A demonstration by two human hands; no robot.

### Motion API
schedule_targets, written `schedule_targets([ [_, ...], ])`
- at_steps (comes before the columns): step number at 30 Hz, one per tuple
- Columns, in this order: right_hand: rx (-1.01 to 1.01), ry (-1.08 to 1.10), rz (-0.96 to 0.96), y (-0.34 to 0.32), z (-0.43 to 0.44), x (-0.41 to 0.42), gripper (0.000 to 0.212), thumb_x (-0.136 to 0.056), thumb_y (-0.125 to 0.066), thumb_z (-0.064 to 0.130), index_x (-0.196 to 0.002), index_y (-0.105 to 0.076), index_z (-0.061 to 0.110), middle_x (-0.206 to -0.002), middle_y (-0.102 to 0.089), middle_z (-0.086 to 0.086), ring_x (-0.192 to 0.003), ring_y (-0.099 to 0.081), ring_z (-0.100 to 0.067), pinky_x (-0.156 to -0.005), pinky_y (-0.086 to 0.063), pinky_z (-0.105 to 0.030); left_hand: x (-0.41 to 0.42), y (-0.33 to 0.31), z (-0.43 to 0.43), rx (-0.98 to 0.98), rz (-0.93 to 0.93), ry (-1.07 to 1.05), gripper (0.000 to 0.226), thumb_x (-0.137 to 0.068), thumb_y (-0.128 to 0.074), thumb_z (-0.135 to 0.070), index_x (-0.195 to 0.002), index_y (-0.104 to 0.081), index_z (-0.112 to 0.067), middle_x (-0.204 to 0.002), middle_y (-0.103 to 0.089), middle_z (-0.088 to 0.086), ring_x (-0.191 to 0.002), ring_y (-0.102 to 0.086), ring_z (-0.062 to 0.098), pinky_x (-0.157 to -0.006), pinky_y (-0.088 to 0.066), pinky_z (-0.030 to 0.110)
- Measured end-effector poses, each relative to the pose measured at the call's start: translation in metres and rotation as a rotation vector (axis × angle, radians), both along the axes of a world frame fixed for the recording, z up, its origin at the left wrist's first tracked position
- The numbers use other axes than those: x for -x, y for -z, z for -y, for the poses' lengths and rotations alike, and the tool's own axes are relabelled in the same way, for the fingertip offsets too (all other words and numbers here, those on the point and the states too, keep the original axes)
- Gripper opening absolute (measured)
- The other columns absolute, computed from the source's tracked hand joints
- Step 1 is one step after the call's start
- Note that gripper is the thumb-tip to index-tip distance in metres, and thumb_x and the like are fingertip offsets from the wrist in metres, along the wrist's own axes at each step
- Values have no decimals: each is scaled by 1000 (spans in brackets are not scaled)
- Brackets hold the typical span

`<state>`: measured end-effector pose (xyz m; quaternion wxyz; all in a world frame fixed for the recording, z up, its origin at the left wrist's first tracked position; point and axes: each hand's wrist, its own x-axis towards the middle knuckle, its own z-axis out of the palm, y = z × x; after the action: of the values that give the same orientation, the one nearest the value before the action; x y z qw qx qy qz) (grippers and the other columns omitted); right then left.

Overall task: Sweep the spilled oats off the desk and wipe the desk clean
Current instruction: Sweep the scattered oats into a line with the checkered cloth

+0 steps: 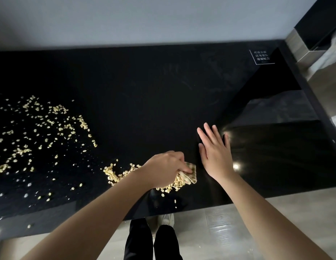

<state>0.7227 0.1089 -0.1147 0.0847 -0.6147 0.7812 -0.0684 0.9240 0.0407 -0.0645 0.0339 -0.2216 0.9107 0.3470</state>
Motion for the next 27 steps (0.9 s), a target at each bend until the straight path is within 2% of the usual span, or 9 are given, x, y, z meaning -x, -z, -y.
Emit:
schedule_targets([
  [3,-68,-61,-17,-4,2,-1,52,-99,-17,39,-151,-22,34,-162,-16,3,-150,-3,-26,-117,-11,-59,-8,-11,2,4,-130,-48,40,-93,-52,-2,-117,-69,-30,-94,-51,-11,-84,-48,4,-73,-44,24],
  [5,-96,-134,-42,-7,8,-4,52,-99,-17,41,-151,-19,38,-162,-14,5,-150,-2,-27,-116,-9,-60,-22,-19,10,32,-221,-127,40,-91,-55,1,-117,-69,-26,-95,-53,-7,-79,-50,5,-66,-42,19],
  [8,-131,-227,-50,-13,29,-17,53,-99,-15,47,-151,-19,39,-163,-13,4,-150,-3,-29,-116,-8,-60,-51,-31,32,91,-313,-340,42,-86,-59,6,-119,-68,-20,-99,-55,-5,-78,-54,5,-65,-43,15],
  [10,-159,-278,-47,-16,49,-32,59,-95,-8,54,-152,-12,40,-163,-6,4,-150,2,-28,-117,-3,-59,-76,-36,49,121,-344,-516,44,-84,-61,8,-119,-67,-19,-100,-55,-5,-77,-56,7,-64,-46,18],
  [12,-179,-330,-58,-17,71,-49,64,-91,-3,58,-152,-5,39,-163,1,3,-149,7,-27,-116,1,-58,-104,-35,65,151,-336,-665,44,-85,-60,9,-119,-67,-18,-99,-56,-6,-76,-57,8,-64,-46,15],
  [15,-189,-410,-81,-18,106,-79,63,-93,-5,60,-152,0,39,-163,8,3,-149,10,-27,-115,7,-56,-146,-29,86,199,-297,-848,40,-86,-58,9,-116,-69,-15,-99,-58,-3,-76,-57,7,-64,-41,7],
  [18,-174,-454,-101,-15,139,-110,65,-91,0,62,-152,2,39,-162,10,4,-148,13,-25,-115,8,-56,-181,-19,106,239,-283,-990,40,-86,-58,10,-116,-69,-15,-98,-57,-4,-77,-56,5,-65,-40,4],
  [24,-110,-484,-122,-7,195,-154,65,-93,-1,62,-153,-5,37,-163,-1,4,-149,4,-25,-115,4,-57,-216,-11,171,354,-251,-1144,41,-91,-53,2,-122,-66,-20,-100,-53,-5,-81,-51,5,-69,-38,8],
  [27,-88,-479,-141,-3,210,-159,63,-94,1,61,-152,-3,38,-163,1,7,-149,5,-23,-116,3,-57,-216,-7,217,414,-194,-1169,39,-93,-49,-2,-125,-64,-19,-107,-53,1,-93,-54,16,-74,-51,28],
])
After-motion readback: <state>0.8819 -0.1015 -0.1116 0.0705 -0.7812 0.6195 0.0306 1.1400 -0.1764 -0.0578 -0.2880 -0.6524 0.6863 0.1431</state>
